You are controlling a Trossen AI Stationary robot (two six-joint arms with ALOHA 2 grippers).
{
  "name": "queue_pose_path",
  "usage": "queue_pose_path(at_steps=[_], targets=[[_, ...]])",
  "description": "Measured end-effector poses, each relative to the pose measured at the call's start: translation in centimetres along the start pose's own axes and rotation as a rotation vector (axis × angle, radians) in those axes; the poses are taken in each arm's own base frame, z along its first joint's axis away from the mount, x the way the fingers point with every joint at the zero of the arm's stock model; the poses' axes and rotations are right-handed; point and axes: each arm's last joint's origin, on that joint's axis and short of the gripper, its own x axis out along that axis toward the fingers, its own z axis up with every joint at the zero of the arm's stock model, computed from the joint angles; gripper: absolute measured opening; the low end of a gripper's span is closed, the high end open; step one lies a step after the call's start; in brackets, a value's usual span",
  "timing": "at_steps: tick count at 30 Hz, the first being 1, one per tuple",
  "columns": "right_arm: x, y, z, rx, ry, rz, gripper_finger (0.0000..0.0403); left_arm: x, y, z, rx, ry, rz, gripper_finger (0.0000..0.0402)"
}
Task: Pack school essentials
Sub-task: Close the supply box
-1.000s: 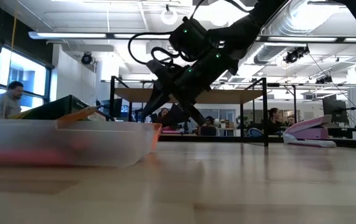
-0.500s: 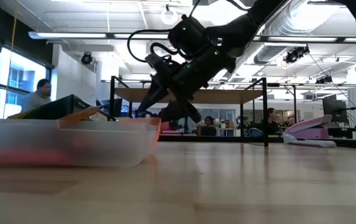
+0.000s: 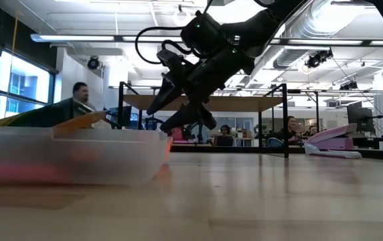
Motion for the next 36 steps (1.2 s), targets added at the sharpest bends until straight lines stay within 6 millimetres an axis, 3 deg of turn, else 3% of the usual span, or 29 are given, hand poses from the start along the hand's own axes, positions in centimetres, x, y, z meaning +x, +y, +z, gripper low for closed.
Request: queue_pose_path(at_steps=[8,16,25,36], targets=[[0.0,-0.4,-0.2,-0.014,0.013,-0.055,0.0201,-0.9,-0.9,-2.4,0.062,0.162,0.001,0.0158],[0.0,-0.7,-0.2,-0.017,-0.018,-0.115,0.0201,-1.5,-2.9,-3.9,0.016,0.161,-0.106,0.0158],[-0.1,-0.7,0.0,-0.019,-0.057,-0.145,0.0201,2.1,-4.2,-3.5,0.068,0.080,-0.037,0.0158],[-0.1,-0.6,0.0,-0.013,-0.048,-0.117,0.0201,2.9,-4.6,-2.4,0.064,-0.030,-0.009,0.0158]])
